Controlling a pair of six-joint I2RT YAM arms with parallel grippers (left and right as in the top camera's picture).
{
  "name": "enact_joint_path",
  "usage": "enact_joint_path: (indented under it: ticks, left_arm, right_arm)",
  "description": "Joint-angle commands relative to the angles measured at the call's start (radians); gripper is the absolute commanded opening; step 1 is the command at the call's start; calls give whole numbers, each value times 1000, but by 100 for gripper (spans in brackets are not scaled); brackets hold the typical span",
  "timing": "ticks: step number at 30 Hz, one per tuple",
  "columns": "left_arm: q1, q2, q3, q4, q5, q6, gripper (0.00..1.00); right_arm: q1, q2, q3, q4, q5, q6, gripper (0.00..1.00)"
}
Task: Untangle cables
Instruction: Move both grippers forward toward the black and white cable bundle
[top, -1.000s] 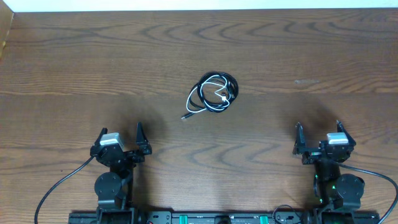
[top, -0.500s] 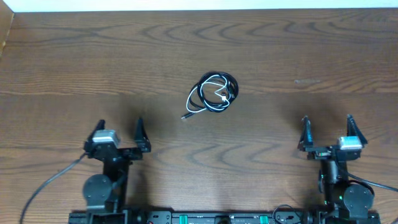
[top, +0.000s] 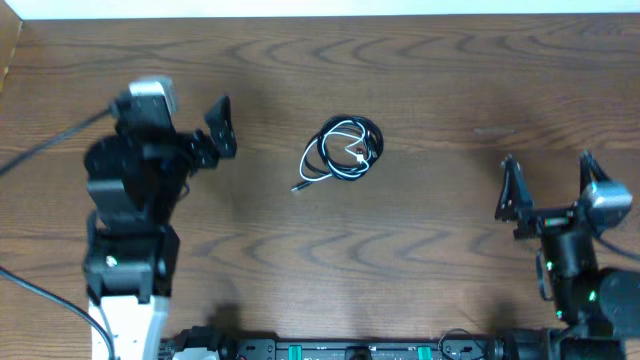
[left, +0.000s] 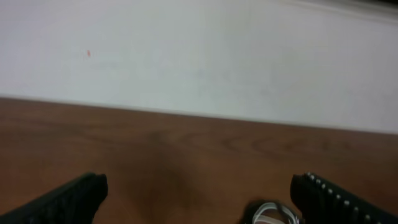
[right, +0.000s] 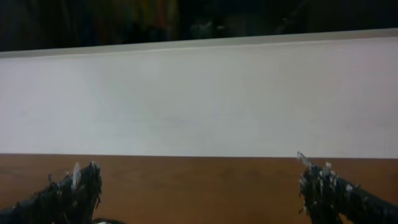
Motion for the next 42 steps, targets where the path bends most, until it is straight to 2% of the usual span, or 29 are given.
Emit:
enact_joint_path:
  ticks: [1, 3, 8, 12, 27, 28, 30, 31, 32, 33, 34, 35, 37, 39, 41, 42]
  left_arm:
    - [-2, 84, 224, -129, 39, -11, 99]
    - [-2, 110, 291, -192, 39, -11, 99]
    - [-1, 111, 309, -227, 33, -10, 99]
    - [-1, 110, 309, -257, 106, -9, 99]
    - [0, 124, 309, -324, 84, -5, 98]
    - [0, 128, 308, -325, 84, -5, 97]
    - [0, 133, 308, -327, 84, -5, 78]
    - [0, 133, 308, -328, 84, -5, 74]
    - [0, 132, 309, -330, 84, -5, 69]
    - [0, 131, 309, -331, 84, -5, 66]
    - [0, 132, 309, -331, 84, -5, 66]
    - [0, 132, 308, -332, 84, -5, 66]
    - [0, 135, 308, -336, 83, -4, 66]
    - [0, 164, 309, -339, 83, -4, 66]
    - [0, 213, 309, -341, 84, 5, 66]
    - [0, 241, 309, -338, 87, 11, 66]
  right_arm:
    - [0, 159, 160, -73, -77, 26, 99]
    - [0, 248, 237, -144, -105, 29, 99]
    - [0, 461, 399, -327, -226, 29, 99]
    - [-1, 549, 414, -353, -325, 29, 99]
    - [-2, 548, 414, -407, -324, -9, 99]
    - [-2, 548, 414, -398, -324, -7, 99]
    - [-2, 548, 414, -359, -324, 3, 98]
    - [-2, 548, 414, -344, -325, 3, 83]
    - [-2, 548, 414, -333, -324, 3, 59]
    - [-2, 548, 414, -325, -318, 2, 43]
    - [-2, 549, 414, -323, -297, 2, 38]
    - [-2, 550, 414, -325, -283, 2, 37]
    - [-2, 560, 414, -344, -243, 2, 39]
    - [-2, 594, 414, -383, -215, 3, 61]
    - [-2, 623, 414, -401, -222, 3, 75]
    - [-2, 638, 414, -405, -232, 3, 79]
